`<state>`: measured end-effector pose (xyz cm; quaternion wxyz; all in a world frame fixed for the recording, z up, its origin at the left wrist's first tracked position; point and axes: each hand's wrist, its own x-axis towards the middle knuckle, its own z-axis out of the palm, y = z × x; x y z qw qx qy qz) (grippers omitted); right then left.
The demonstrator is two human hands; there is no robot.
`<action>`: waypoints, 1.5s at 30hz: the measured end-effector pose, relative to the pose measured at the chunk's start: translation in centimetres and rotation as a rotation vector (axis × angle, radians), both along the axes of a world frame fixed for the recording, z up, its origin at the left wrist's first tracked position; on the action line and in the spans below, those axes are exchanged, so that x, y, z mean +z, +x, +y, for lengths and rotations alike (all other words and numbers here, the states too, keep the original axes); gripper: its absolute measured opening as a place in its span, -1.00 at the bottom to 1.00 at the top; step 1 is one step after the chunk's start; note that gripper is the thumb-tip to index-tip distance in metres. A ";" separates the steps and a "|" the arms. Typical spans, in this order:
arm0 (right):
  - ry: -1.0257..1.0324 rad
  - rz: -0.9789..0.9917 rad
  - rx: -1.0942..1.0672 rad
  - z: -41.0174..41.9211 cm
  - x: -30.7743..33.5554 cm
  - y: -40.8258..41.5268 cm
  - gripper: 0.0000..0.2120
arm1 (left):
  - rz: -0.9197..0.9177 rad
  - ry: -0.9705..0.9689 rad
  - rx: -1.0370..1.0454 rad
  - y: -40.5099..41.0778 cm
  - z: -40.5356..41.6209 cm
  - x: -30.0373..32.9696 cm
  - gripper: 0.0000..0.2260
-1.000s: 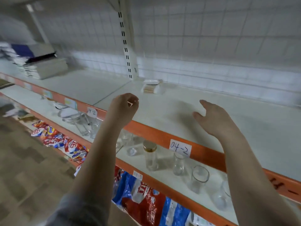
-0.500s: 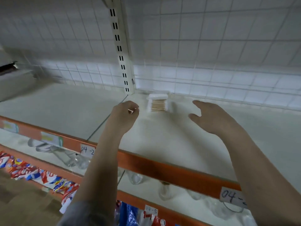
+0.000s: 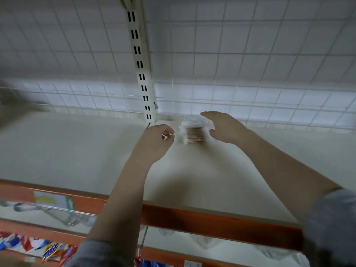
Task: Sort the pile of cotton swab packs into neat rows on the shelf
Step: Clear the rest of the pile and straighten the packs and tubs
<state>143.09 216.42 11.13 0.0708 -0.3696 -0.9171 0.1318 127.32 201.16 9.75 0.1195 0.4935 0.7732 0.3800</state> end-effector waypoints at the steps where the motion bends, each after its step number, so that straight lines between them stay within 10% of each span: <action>1: -0.027 0.016 0.011 0.4 -0.2 -0.3 -0.37 | 0.005 -0.009 -0.004 -0.1 0.0 0.0 -0.89; 25: 0.031 0.148 0.229 3.5 -2.9 -3.1 -0.67 | -0.038 0.008 0.099 -0.4 -1.5 -0.7 -0.87; 45: -0.265 0.755 -0.428 -2.7 0.1 5.6 -0.76 | 0.253 -0.321 -0.218 0.0 4.7 1.5 -0.54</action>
